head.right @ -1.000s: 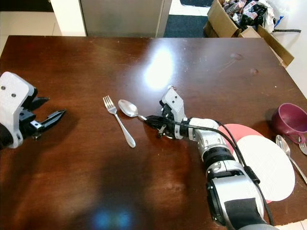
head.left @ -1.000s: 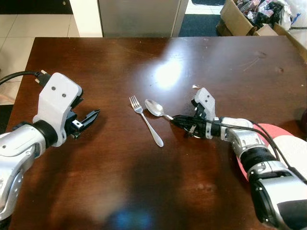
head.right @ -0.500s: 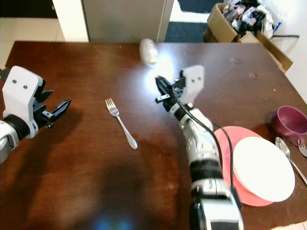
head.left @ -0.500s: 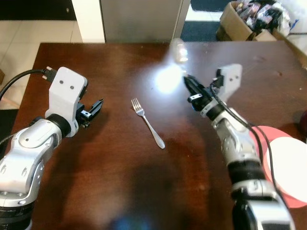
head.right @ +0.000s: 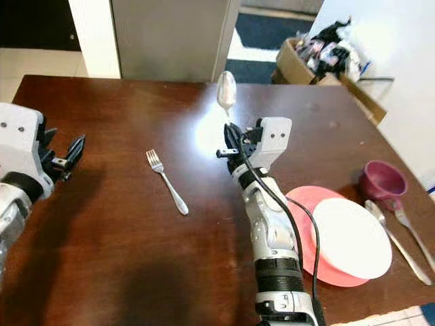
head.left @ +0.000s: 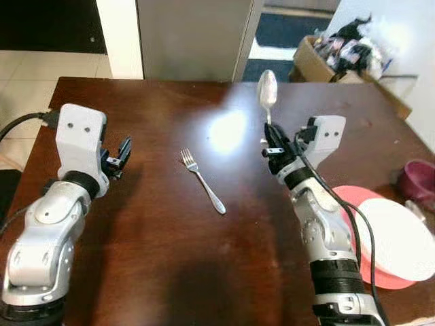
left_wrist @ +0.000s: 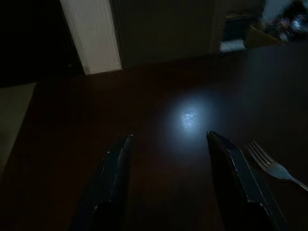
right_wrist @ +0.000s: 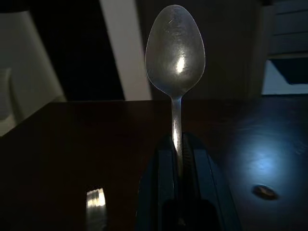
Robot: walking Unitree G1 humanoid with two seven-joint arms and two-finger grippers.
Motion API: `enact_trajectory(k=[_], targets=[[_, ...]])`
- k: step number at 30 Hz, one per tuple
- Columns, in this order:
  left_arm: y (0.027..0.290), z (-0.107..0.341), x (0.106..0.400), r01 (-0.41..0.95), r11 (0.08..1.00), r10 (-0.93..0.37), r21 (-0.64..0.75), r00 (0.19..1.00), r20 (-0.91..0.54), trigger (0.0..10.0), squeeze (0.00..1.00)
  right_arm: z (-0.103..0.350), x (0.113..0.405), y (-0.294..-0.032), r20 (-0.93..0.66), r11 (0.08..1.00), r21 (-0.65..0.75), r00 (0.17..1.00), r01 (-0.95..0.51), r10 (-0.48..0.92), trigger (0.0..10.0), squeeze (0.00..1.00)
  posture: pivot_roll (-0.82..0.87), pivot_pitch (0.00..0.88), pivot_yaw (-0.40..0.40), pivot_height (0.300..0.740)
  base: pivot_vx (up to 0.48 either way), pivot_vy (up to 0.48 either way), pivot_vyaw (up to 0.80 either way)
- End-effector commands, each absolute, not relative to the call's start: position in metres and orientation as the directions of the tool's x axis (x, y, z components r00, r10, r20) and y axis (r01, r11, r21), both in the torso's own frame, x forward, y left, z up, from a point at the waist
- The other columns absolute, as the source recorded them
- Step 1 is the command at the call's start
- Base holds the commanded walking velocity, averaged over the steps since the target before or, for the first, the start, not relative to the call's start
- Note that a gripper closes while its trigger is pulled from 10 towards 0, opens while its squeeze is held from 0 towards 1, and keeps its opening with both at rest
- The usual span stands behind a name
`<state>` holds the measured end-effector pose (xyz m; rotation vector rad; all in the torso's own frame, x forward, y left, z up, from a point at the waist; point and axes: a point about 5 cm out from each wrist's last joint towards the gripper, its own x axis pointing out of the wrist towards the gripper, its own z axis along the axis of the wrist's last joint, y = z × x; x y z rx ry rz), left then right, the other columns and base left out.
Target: Setting the table
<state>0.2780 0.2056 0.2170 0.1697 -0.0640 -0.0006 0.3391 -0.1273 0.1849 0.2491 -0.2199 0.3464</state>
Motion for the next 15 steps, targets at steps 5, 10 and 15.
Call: enact_trajectory(k=[5,10,15], targets=[[0.209,0.215,0.275,-0.054,0.987,0.041,0.149,0.995,0.088,10.0,0.0,0.183,0.337,-0.131,0.241,0.915,0.224,0.929,-0.336,0.283,10.0,0.0,0.17,0.011,-0.068,0.74,0.0,0.0,0.0],[0.206,0.214,0.278,-0.056,0.988,0.044,0.142,0.995,0.091,10.0,0.0,0.184,0.334,-0.13,0.248,0.916,0.253,0.936,-0.31,0.248,10.0,0.0,0.13,0.012,-0.039,0.74,0.0,0.0,0.0],[0.199,0.21,0.286,-0.035,0.988,0.022,0.152,0.996,0.087,10.0,0.0,0.178,0.324,-0.133,0.242,0.933,0.266,0.954,-0.241,0.177,10.0,0.0,0.08,0.011,0.008,0.74,0.0,0.0,0.0]])
